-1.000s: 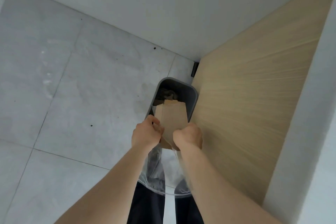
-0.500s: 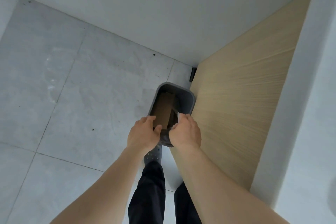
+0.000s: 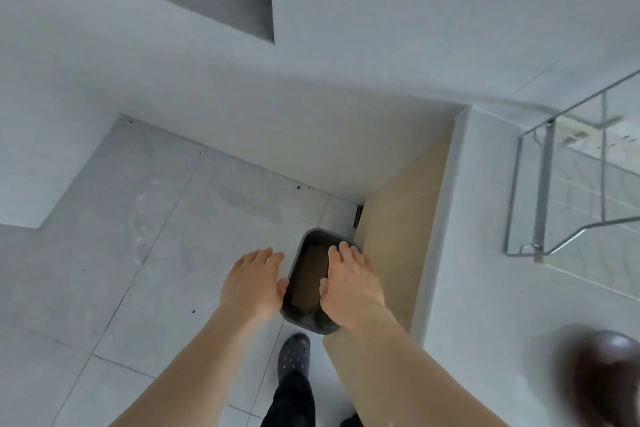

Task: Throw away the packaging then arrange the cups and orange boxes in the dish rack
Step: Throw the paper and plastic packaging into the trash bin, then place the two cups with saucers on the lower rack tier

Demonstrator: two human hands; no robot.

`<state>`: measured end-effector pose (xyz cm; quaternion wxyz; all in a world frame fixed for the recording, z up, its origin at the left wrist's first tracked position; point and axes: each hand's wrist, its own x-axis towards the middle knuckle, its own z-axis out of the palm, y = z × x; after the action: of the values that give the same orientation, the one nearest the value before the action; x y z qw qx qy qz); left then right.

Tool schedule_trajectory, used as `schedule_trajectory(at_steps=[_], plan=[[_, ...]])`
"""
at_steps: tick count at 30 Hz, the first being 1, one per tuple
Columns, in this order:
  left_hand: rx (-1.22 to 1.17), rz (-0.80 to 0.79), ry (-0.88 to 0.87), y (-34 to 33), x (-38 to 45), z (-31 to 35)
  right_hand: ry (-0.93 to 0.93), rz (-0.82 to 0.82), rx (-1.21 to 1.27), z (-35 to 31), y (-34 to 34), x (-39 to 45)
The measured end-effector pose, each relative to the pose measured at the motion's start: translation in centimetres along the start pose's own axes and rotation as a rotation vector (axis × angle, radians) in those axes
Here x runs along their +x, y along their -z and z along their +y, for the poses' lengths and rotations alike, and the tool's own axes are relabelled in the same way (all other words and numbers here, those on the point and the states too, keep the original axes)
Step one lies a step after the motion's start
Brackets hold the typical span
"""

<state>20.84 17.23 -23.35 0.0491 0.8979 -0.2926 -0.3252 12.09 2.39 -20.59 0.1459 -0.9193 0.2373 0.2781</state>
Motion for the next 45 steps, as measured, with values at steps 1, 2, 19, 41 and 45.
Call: schedule_trajectory(at_steps=[1,2,19,41,45], plan=[[0.013,0.014,-0.009,1.1,-0.6,0.3,0.012,0.014,0.009,-0.1,1.1,-0.8],[0.024,0.028,-0.019,2.2,-1.3,0.6,0.029,0.034,0.008,-0.2,2.1,-1.7],[0.19,0.266,-0.281,13.4,-9.2,14.7,0.03,0.39,-0.007,7.7,14.5,-16.0],[0.169,0.278,-0.4,6.1,-15.1,38.7,-0.327,0.456,0.453,32.6,12.3,-30.2],[0.087,0.224,-0.308,4.0,-15.7,40.1,-0.382,0.407,0.673,34.9,10.9,-30.1]])
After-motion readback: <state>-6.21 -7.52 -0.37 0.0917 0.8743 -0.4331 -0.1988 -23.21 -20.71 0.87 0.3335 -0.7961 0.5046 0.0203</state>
